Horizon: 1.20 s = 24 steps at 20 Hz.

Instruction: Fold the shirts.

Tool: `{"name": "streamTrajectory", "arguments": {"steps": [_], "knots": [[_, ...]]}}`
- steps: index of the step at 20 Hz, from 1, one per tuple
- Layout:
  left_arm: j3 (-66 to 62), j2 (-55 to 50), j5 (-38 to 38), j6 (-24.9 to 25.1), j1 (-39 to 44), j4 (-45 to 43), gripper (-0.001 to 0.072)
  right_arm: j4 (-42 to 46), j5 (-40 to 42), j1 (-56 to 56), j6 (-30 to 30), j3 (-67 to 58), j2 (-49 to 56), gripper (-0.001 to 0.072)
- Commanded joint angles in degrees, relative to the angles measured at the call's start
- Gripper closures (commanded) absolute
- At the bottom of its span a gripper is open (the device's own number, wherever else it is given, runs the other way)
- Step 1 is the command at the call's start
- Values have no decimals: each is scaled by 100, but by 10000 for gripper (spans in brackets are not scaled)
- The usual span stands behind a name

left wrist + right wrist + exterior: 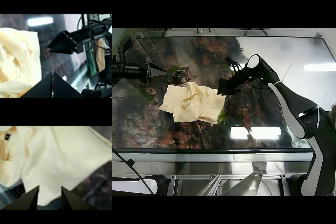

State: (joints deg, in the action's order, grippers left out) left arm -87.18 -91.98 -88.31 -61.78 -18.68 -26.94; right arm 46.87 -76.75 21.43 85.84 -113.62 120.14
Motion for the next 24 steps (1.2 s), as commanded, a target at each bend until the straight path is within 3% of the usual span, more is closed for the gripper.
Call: {"name": "streamTrajectory", "arguments": {"steps": [1, 2, 4, 11, 12, 13, 14, 15, 18, 21, 24], "knots": [[2, -9, -17, 26, -4, 4, 690, 671, -361, -197, 745, 337, 7, 233], [2, -9, -15, 26, -4, 0, 690, 647, -197, -168, 815, 496, 17, 190], [2, -9, -15, 26, -4, 4, 690, 555, 111, -98, 898, 763, 28, 190], [2, -9, -7, 31, -4, 4, 690, -1698, 1130, 584, 122, 898, 632, 196], [2, -9, -7, 31, -4, 2, 690, -2138, 1167, 660, -164, 898, 719, 334], [2, -9, -7, 31, -4, 2, 690, -2531, 1165, 704, -498, 898, 752, 583], [2, -9, -9, 31, -4, 2, 690, -2688, 1143, 719, -656, 887, 728, 689], [2, -9, -24, 28, -4, 2, 689, -2695, 1058, 697, -713, 881, 643, 694], [2, -9, -57, 28, -4, 0, 690, -2048, 114, 310, -588, 881, 57, 694], [2, -9, -205, 28, -4, 0, 690, -321, -739, -479, 81, 881, -1222, 694], [2, -9, -195, 26, -4, 2, 690, 1497, -901, -1735, 1145, 634, -2555, 695]]}}
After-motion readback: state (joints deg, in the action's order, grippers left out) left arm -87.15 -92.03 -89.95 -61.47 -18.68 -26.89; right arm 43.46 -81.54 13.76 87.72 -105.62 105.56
